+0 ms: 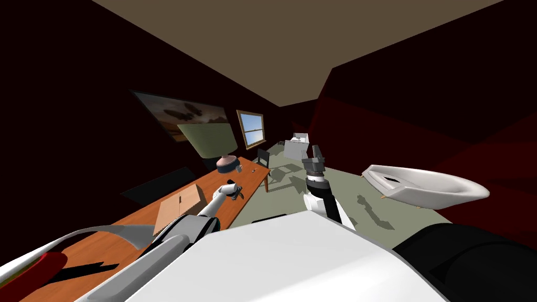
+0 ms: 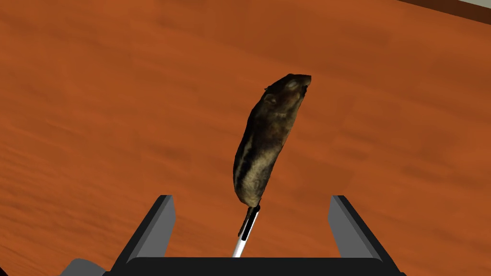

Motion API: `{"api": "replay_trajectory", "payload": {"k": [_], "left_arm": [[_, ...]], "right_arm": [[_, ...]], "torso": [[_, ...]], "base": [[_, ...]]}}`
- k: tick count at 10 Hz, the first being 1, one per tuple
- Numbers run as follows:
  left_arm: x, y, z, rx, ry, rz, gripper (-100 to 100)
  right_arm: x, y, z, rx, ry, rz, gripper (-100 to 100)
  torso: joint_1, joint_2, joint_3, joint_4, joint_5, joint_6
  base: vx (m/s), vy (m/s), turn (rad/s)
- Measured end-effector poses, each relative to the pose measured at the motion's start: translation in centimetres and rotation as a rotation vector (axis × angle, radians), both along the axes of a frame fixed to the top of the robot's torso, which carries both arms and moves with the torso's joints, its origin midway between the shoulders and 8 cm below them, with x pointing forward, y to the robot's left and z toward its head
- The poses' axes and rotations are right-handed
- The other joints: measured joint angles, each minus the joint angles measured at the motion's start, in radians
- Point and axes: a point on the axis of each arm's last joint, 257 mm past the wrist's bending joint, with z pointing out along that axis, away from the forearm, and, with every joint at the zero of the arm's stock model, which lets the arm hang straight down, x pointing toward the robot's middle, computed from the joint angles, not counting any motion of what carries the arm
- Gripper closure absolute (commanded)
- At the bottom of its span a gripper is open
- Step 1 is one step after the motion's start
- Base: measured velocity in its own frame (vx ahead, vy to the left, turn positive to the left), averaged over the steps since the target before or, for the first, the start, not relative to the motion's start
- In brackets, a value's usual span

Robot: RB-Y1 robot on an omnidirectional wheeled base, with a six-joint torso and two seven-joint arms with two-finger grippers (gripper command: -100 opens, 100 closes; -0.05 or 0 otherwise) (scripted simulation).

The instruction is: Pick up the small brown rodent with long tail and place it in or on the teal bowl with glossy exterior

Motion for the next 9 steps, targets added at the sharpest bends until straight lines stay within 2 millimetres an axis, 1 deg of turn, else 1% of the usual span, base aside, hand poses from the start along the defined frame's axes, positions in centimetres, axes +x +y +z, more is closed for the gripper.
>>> {"api": "replay_trajectory", "payload": {"k": [2,4,5,6,8,9], "left_arm": [[-1.1,0.6,-0.3,0.014,0.048,-0.004,-100],[-1.8,1.0,-0.5,0.022,0.079,-0.003,-100],[-1.8,1.0,-0.6,0.023,0.08,-0.004,0],[-1.8,1.0,-0.6,0.023,0.08,-0.004,-100],[-2.6,0.7,-1.7,0.022,0.083,0.003,-100],[-3.4,0.4,-2.6,0.022,0.08,0.005,-100]], "right_arm": [[0.0,0.0,0.0,0.0,0.0,0.0,0],[0.0,0.0,0.0,0.0,0.0,0.0,0],[0.0,0.0,0.0,0.0,0.0,0.0,0],[0.0,0.0,0.0,0.0,0.0,0.0,0],[0.0,0.0,0.0,0.0,0.0,0.0,0],[0.0,0.0,0.0,0.0,0.0,0.0,0]], "torso": [[0.0,0.0,0.0,0.0,0.0,0.0],[0.0,0.0,0.0,0.0,0.0,0.0],[0.0,0.001,0.0,0.0,0.0,-0.001],[0.0,0.001,0.001,0.0,0.0,-0.001],[0.003,-0.001,-0.001,0.0,0.001,0.0],[0.003,-0.002,-0.001,-0.001,0.001,-0.001]], "base": [[0.027,-0.011,-0.069],[0.014,-0.007,-0.018],[0.0,0.0,0.0],[0.028,0.022,-0.039],[0.052,0.043,-0.052],[0.028,0.021,-0.01]]}}
